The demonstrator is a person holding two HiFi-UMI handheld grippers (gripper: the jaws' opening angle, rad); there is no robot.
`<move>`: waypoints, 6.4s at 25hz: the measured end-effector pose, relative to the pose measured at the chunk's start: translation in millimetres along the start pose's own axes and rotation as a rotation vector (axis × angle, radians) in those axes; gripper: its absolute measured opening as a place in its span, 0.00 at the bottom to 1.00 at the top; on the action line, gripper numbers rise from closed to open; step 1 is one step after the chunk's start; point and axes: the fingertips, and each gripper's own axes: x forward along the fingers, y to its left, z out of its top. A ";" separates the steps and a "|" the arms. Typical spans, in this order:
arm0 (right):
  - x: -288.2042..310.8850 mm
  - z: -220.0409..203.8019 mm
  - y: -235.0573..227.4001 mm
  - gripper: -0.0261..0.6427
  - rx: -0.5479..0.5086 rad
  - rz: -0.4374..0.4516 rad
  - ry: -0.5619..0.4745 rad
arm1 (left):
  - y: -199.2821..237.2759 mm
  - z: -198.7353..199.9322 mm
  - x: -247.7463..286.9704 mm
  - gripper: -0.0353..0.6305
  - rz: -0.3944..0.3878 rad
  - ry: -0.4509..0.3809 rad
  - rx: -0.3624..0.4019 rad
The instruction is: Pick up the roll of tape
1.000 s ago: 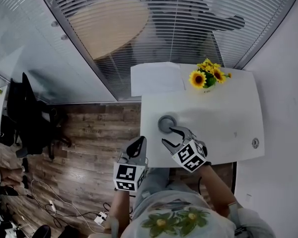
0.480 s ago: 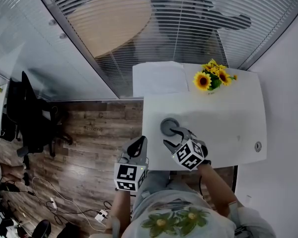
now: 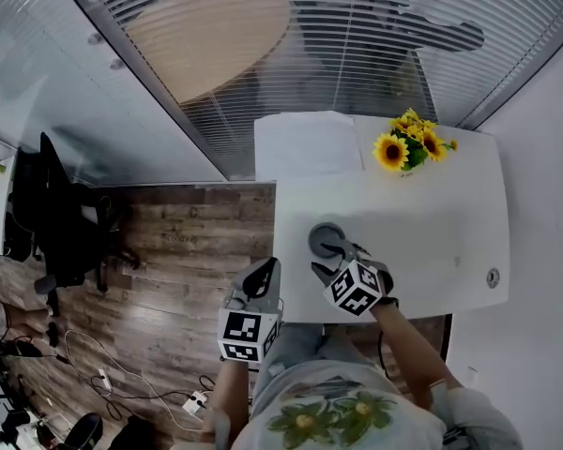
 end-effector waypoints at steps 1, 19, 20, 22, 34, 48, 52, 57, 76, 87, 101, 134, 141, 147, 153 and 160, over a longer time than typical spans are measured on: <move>2.8 -1.5 0.7 0.32 -0.005 0.003 0.009 | 0.8 -1.2 0.3 0.06 0.001 0.002 -0.002; 29.4 -26.4 8.7 0.24 -0.171 0.058 0.186 | 8.4 -1.1 11.0 0.06 0.015 0.004 -0.019; 30.1 -27.6 8.8 0.22 -0.182 0.058 0.192 | 8.2 -2.0 11.2 0.06 0.016 0.005 -0.020; 30.8 -28.3 8.4 0.21 -0.197 0.056 0.198 | 8.1 -3.7 11.3 0.06 0.017 0.009 -0.020; 29.9 -27.6 9.2 0.14 -0.228 0.074 0.200 | 8.0 -1.4 11.4 0.06 0.029 0.009 -0.021; 23.6 -27.2 8.0 0.13 -0.201 0.092 0.193 | 8.1 5.0 10.9 0.06 0.045 -0.004 -0.023; 22.0 -25.1 7.3 0.13 -0.179 0.097 0.185 | 9.9 7.5 11.3 0.06 0.048 -0.008 -0.021; 19.4 -21.4 4.4 0.14 -0.144 0.102 0.163 | 10.1 9.5 13.9 0.06 0.047 -0.008 -0.016; 4.0 4.1 3.6 0.14 0.252 0.215 -0.013 | 5.1 11.6 14.3 0.06 0.021 -0.010 -0.004; -14.0 13.9 5.2 0.14 0.399 0.244 -0.109 | -1.8 10.0 8.0 0.06 0.015 -0.015 -0.003; -43.9 27.8 1.4 0.13 0.475 0.228 -0.234 | -14.0 12.5 -2.7 0.06 0.005 -0.031 0.001; -124.9 66.8 7.2 0.13 0.544 0.178 -0.494 | -36.7 23.7 -26.4 0.06 0.003 -0.068 0.032; -138.9 74.5 12.0 0.13 0.530 0.156 -0.531 | -43.1 23.0 -31.5 0.06 -0.008 -0.077 0.042; -154.3 82.8 16.0 0.13 0.503 0.149 -0.567 | -52.0 20.5 -31.3 0.06 -0.019 -0.076 0.051; -169.4 87.7 19.8 0.13 0.487 0.134 -0.591 | -60.6 20.9 -33.6 0.06 -0.034 -0.078 0.059; -181.1 90.8 26.0 0.13 0.490 0.136 -0.616 | -67.7 20.7 -37.8 0.06 -0.043 -0.080 0.067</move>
